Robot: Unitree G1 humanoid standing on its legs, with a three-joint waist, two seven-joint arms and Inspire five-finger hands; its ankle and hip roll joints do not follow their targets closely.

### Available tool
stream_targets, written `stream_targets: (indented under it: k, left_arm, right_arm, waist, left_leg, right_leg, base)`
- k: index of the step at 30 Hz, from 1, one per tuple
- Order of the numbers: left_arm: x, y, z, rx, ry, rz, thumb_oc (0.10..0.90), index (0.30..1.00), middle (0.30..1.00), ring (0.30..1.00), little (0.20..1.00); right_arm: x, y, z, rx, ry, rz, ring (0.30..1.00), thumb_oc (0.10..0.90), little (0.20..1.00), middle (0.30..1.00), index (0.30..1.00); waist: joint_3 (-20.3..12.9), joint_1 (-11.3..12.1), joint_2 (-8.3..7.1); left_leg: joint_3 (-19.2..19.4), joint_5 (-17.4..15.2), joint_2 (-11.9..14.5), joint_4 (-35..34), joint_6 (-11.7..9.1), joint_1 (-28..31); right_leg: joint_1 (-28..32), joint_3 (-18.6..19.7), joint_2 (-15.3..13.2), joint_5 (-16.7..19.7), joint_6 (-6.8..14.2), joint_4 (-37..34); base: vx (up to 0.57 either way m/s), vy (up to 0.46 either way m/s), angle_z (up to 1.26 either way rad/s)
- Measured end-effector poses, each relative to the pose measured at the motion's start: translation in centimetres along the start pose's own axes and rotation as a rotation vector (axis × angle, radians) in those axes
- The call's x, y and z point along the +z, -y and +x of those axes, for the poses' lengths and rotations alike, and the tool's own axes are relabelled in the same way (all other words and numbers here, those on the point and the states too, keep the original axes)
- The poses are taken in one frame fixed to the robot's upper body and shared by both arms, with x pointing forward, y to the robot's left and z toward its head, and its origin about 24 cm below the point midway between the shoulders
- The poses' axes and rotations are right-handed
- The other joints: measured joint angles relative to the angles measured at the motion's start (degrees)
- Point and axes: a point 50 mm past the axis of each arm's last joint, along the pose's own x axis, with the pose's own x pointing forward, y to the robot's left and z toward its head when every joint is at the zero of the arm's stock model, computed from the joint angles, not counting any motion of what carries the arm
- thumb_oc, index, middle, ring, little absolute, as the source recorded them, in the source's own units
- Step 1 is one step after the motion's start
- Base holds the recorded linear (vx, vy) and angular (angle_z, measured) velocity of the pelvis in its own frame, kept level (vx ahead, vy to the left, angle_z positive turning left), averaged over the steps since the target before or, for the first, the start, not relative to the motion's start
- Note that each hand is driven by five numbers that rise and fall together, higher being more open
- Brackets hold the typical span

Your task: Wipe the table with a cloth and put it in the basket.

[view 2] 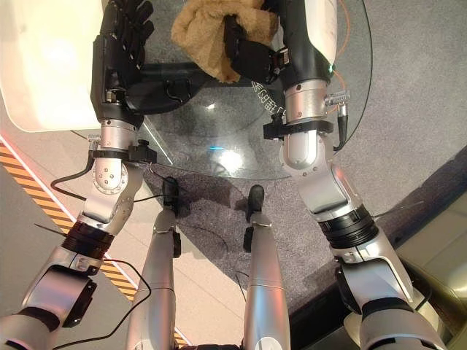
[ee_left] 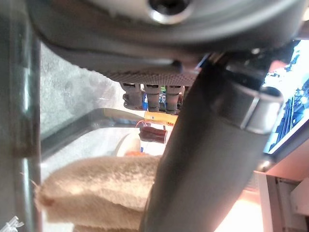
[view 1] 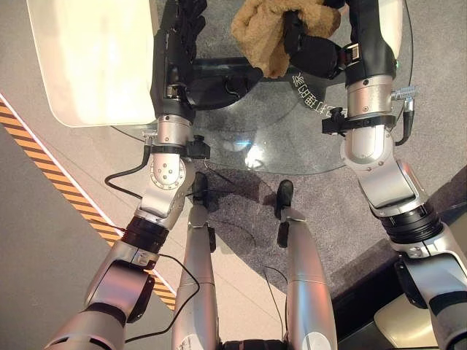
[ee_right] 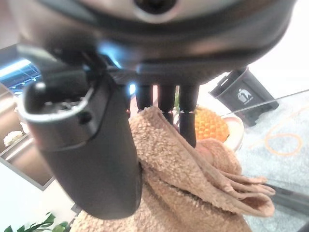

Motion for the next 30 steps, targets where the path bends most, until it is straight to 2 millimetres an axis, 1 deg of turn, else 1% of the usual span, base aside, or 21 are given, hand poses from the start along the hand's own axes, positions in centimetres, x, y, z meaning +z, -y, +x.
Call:
stream_targets:
  k: [3,7,12,18,27,30]
  left_arm:
    - [-0.3,0.5,0.1,-0.003,-0.011,-0.022,0.8,0.9,0.9,0.9,0.9]
    - [-0.6,0.5,0.4,-0.013,-0.03,-0.032,0.8,0.9,0.9,0.9,0.9]
    - [-0.8,0.8,0.4,-0.035,-0.056,-0.095,0.8,0.9,0.9,0.9,0.9]
    - [-1.0,1.3,0.3,-0.068,-0.069,-0.123,0.8,0.9,0.9,0.9,0.9]
    - [-2.6,0.7,0.2,-0.039,-0.147,-0.092,0.8,0.9,0.9,0.9,0.9]
    - [-2.7,0.7,0.2,-0.039,-0.156,-0.09,0.8,0.9,0.9,0.9,0.9]
  right_arm:
    - [0.2,-0.4,0.0,0.01,-0.004,0.023,0.3,0.1,0.2,0.3,0.3]
    - [0.3,-0.8,-0.1,0.026,-0.012,0.054,0.3,0.1,0.2,0.3,0.3]
    - [0.6,-0.9,0.1,0.046,-0.004,0.065,0.3,0.1,0.2,0.3,0.3]
    - [1.1,-1.1,0.4,0.057,0.014,0.068,0.3,0.1,0.2,0.3,0.3]
    - [1.2,-1.2,0.4,0.066,0.017,0.075,0.3,0.1,0.2,0.3,0.3]
    - [1.3,-1.2,0.6,0.064,0.021,0.076,0.3,0.1,0.2,0.3,0.3]
  waist:
    - [0.0,-0.2,-0.03]
    - [0.0,-0.6,-0.06]
    - [0.0,-1.1,-0.06]
    - [0.0,-1.2,-0.06]
    - [0.0,-1.3,-0.07]
    - [0.0,-1.3,-0.07]
  left_leg:
    - [0.0,0.0,0.0,0.0,0.0,0.0]
    - [0.1,0.0,0.0,-0.1,0.0,0.0]
    - [0.1,0.0,0.0,-0.1,0.0,0.0]
    - [0.3,0.0,0.1,-0.1,0.0,0.2]
    - [0.9,0.0,0.1,-0.3,0.0,1.0]
    - [1.0,0.0,0.2,-0.3,0.0,1.0]
  right_leg:
    - [0.0,0.0,0.0,0.0,0.0,0.0]
    - [0.0,0.0,0.0,0.0,0.0,-0.2]
    - [0.0,0.1,0.0,0.0,0.0,-0.2]
    - [0.1,0.2,0.0,0.0,0.0,-0.1]
    - [0.3,0.8,0.1,0.0,0.0,0.0]
    - [0.3,0.9,0.1,0.0,0.0,0.1]
  base:
    - [0.0,0.0,0.0]
    - [0.0,0.0,0.0]
    - [0.0,0.0,0.0]
    - [0.0,0.0,0.0]
    - [0.0,0.0,0.0]
    - [0.0,0.0,0.0]
